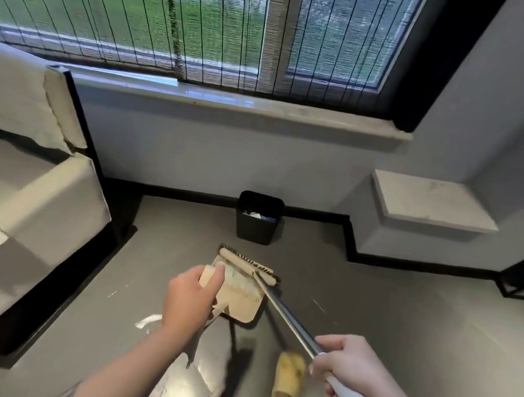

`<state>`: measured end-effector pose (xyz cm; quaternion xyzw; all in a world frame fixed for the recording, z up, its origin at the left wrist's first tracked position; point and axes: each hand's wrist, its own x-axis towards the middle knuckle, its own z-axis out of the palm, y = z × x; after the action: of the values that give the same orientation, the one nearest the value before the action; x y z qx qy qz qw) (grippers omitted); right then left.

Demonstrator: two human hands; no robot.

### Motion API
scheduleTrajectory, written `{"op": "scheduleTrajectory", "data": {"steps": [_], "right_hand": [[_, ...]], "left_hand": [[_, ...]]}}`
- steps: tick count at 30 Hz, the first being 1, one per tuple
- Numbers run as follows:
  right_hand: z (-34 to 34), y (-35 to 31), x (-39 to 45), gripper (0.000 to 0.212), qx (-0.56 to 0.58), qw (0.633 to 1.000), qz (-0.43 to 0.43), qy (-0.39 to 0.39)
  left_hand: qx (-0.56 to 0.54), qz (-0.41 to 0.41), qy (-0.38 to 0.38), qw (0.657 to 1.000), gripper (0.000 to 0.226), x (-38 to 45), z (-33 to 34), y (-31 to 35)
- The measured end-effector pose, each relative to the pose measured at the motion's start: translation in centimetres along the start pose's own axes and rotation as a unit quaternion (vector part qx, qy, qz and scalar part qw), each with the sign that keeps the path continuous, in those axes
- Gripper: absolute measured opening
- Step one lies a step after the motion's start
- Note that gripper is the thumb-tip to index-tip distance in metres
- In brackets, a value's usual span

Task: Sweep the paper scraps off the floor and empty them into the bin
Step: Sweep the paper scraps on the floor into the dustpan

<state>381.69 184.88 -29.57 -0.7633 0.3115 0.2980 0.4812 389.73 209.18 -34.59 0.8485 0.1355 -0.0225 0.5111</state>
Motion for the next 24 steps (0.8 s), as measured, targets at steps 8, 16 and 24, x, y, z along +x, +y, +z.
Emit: {"op": "scheduleTrajectory", "data": {"steps": [8, 16, 24], "right_hand": [[-9.9, -7.0, 8.4, 0.059, -0.011, 0.999, -0.028, -0.037], [-15.5, -10.9, 15.8, 0.055, -0.057, 0.994, -0.005, -0.09], [-15.6, -12.5, 18.0, 0.047, -0.063, 0.993, 0.036, -0.092]], "left_hand": [[0.011, -0.005, 0.021, 1.0, 0.045, 8.8, 6.5, 4.3], [0.039, -0.047, 0.06, 0.996, 0.045, 14.3, 11.2, 5.2], [0.063, -0.073, 0.017, 0.995, 0.044, 18.4, 12.2, 4.3]]}}
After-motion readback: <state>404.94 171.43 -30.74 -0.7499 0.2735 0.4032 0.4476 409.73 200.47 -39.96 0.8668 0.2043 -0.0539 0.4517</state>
